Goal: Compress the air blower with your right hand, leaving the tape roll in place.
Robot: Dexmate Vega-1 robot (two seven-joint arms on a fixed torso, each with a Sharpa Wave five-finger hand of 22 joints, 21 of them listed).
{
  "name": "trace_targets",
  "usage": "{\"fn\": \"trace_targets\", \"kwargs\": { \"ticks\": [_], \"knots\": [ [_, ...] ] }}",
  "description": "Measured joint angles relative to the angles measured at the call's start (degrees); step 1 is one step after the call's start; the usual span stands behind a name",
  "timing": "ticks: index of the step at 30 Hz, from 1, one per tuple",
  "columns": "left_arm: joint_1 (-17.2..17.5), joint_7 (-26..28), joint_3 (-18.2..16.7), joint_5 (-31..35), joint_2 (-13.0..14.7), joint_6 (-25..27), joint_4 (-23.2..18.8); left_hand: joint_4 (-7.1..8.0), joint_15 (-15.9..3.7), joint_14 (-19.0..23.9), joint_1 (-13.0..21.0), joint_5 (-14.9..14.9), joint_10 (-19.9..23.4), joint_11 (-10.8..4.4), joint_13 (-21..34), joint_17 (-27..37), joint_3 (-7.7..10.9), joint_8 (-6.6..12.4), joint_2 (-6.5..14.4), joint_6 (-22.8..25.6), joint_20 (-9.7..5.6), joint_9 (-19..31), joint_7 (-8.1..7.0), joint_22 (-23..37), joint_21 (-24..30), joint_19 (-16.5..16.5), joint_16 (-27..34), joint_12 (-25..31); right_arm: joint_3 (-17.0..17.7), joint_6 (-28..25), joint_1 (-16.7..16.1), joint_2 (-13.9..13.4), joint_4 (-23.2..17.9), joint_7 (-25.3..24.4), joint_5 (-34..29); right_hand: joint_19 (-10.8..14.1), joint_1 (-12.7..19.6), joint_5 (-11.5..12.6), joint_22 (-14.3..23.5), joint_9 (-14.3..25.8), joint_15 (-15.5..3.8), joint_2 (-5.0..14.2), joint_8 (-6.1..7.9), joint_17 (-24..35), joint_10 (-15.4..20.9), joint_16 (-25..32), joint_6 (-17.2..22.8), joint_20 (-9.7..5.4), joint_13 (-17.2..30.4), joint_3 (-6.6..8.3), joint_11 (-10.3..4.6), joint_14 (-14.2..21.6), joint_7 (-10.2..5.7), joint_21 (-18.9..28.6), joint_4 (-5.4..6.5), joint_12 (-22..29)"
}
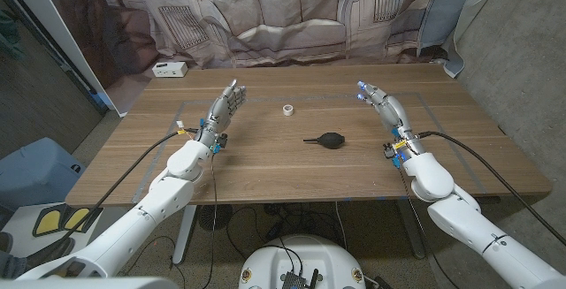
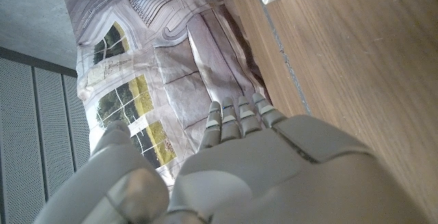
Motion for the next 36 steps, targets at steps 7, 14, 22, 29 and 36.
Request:
{"fn": "trace_targets", "kwargs": {
  "ticks": [7, 14, 22, 29, 36],
  "knots": [
    [0.0, -0.1, 0.2, 0.2, 0.1, 0.6, -0.2, 0.0, -0.07, 0.1, 0.0, 0.0, 0.1, 0.12, 0.0, 0.0, 0.0, 0.0, 0.0, 0.5, 0.0, 0.0, 0.09, 0.0, 0.0, 0.0, 0.0, 0.0, 0.5, -0.9, -1.8, 0.0, -1.9, -1.8, -3.3, 0.0, 0.9, 0.0, 0.0, 0.0, 0.0, 0.29, -0.4, 0.0, 0.0, 0.0, -0.8, 0.0, 0.3, 0.41, 0.0, 0.0, -0.04, -0.2, -0.41, 0.0],
    [0.0, -0.2, 0.3, 0.6, 0.2, 0.8, -0.7, 0.0, -0.23, 0.2, 0.0, 0.0, 0.2, 0.22, 0.0, 0.0, 0.0, 0.0, 0.0, 0.6, 0.0, 0.0, 0.0, 0.0, -0.2, 0.0, 0.0, 0.0, 0.9, -2.0, -2.7, -0.4, -3.1, -3.7, -6.6, 0.4, 2.1, 0.0, 0.0, 0.0, -0.22, 0.89, -1.12, 0.0, -0.8, -0.4, -2.3, -0.35, 0.3, 1.1, -0.79, 0.2, -0.41, -0.6, -1.1, -0.3],
    [0.5, 0.1, 0.3, 0.7, 0.2, 0.7, -1.2, 0.0, 0.0, 0.4, 0.4, 0.0, 0.5, -0.03, -0.3, 0.0, 0.0, 0.0, 0.4, 0.6, 0.0, 0.0, 0.01, 0.0, -0.2, 0.0, 0.0, 0.0, 1.8, -4.8, -4.6, -1.6, -6.2, -6.7, -12.2, 2.2, 3.4, 0.0, 0.0, 0.0, -1.14, 0.97, -1.34, 0.0, -1.2, -0.4, -2.9, -0.93, 0.3, 1.66, -1.15, 1.1, -0.43, -0.6, -1.66, -0.3],
    [1.2, 0.5, 0.1, 0.8, 0.3, 0.4, -1.7, -0.24, -0.19, 0.6, 0.4, 0.0, 0.5, -0.03, -0.3, 0.0, 0.24, 0.0, 0.4, 0.9, 0.0, 0.0, 0.28, 0.0, -0.4, 0.0, 0.0, 0.0, 2.1, -7.1, -5.7, -2.2, -8.2, -9.0, -16.8, 3.3, 4.5, 0.0, 0.0, 0.0, -1.6, 1.33, -1.56, -0.2, -0.5, -0.2, -3.4, -1.28, 0.2, 2.07, -1.82, 2.1, -0.51, -0.6, -2.07, -0.3],
    [1.9, 0.9, -0.1, 0.8, 0.6, 0.3, -2.5, -0.48, -0.19, 0.6, 0.4, 0.0, 0.6, -0.2, -0.3, 0.0, 0.0, 0.0, 0.4, 0.7, 0.21, 0.0, 0.09, 0.0, -0.4, 0.2, -0.2, 0.0, 2.1, -10.1, -6.5, -2.8, -10.1, -11.3, -21.6, 4.6, 5.6, 0.0, 0.0, 0.0, -2.12, 1.03, -1.56, -0.3, 0.4, 0.1, -3.5, -1.85, 0.1, 2.37, -2.26, 3.2, 0.06, -0.6, -2.37, -0.3]
  ]
}}
